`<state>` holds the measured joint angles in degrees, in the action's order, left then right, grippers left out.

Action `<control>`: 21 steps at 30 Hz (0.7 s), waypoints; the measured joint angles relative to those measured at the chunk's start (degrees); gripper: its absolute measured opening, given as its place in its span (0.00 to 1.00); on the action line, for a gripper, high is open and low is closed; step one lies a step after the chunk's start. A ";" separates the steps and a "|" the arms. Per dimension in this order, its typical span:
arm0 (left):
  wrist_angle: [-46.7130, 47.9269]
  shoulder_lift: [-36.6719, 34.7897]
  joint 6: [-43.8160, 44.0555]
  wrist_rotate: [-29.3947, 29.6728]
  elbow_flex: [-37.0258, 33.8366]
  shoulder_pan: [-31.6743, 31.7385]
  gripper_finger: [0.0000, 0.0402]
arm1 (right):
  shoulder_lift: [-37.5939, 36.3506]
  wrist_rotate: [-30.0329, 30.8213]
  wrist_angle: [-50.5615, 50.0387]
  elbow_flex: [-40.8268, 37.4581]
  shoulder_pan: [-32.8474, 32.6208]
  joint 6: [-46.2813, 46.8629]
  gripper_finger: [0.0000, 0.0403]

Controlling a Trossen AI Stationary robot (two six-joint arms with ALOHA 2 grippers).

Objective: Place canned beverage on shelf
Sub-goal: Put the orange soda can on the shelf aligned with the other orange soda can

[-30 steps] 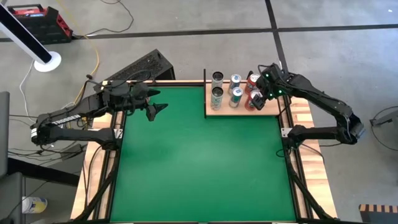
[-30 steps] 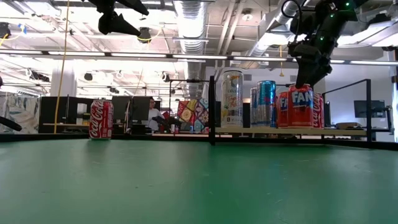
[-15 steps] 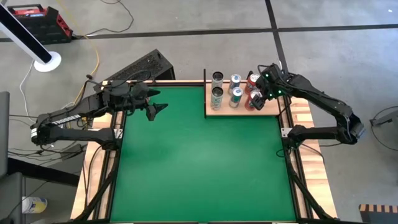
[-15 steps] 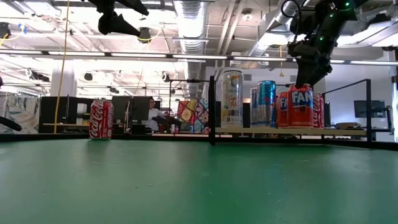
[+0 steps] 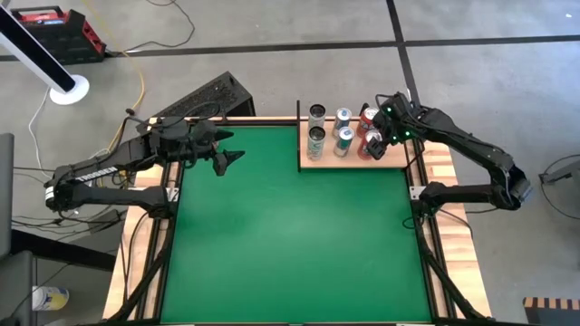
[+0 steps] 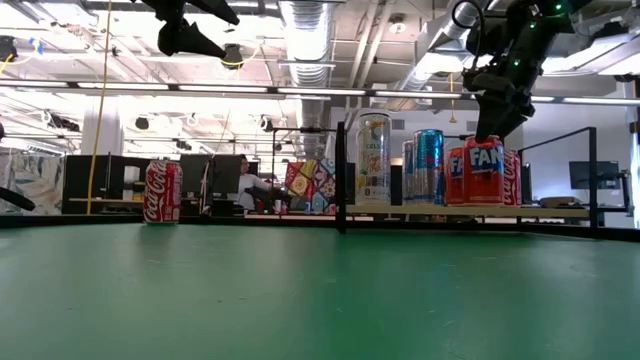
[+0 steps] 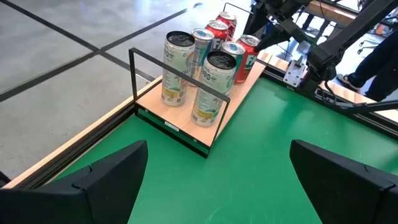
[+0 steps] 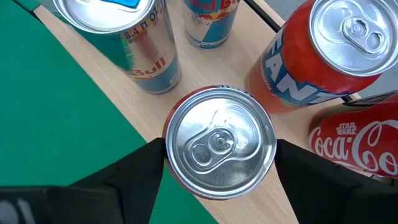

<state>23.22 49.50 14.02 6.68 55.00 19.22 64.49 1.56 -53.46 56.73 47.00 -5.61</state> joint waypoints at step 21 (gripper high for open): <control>0.02 0.00 -0.07 -0.04 0.00 -0.04 0.94 | -0.02 -0.59 0.98 -0.11 0.00 -0.24 0.85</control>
<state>23.24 49.50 13.96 6.63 55.00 19.18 64.47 0.97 -52.48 56.62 47.00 -5.85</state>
